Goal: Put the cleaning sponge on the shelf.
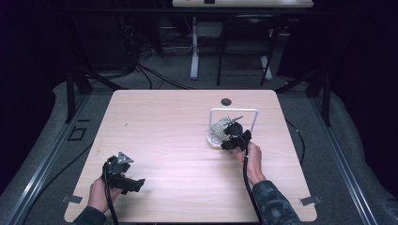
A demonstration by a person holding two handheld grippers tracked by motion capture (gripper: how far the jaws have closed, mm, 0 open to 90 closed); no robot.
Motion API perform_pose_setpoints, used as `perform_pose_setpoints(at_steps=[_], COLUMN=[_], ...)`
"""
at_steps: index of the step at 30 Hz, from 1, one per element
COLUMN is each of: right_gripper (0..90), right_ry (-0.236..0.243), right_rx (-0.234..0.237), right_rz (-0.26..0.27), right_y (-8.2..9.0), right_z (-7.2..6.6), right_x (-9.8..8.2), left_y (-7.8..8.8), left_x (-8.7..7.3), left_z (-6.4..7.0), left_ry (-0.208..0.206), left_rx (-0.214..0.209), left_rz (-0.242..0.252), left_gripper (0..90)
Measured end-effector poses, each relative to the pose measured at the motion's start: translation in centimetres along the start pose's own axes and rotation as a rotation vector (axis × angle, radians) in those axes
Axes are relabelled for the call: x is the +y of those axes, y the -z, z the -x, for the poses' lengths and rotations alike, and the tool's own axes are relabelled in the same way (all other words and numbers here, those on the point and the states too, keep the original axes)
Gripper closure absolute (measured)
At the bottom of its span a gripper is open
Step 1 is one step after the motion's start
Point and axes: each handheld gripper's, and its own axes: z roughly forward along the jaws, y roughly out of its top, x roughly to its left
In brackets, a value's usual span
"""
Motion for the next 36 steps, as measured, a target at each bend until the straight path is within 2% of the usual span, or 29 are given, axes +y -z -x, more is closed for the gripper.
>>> perform_pose_setpoints(at_steps=[7,11,18,31,36], right_gripper=[28.8,27.1,16.4,9.2,4.6], right_ry=[-0.021,-0.013,-0.006,-0.015,-0.002], right_rx=[-0.012,-0.020,-0.040,-0.010,0.001], right_rz=[-0.001,-0.006,-0.015,0.021,0.044], right_y=[-0.7,-1.1,-1.2,-0.6,-0.3], right_z=[-0.2,-0.3,-0.7,-0.6,-0.8], right_x=[0.2,0.4,0.5,0.5,0.6], left_y=[-0.1,0.0,0.0,0.0,0.0], left_x=[0.0,0.0,0.0,0.0,0.0], left_z=[0.0,0.0,0.0,0.0,0.0], left_ry=[0.002,0.000,-0.002,-0.001,0.000], left_rx=[-0.001,-0.001,-0.002,-0.002,-0.001], left_rz=[0.001,0.001,0.000,0.006,0.009], left_gripper=[0.2,0.2,0.2,0.1,0.1])
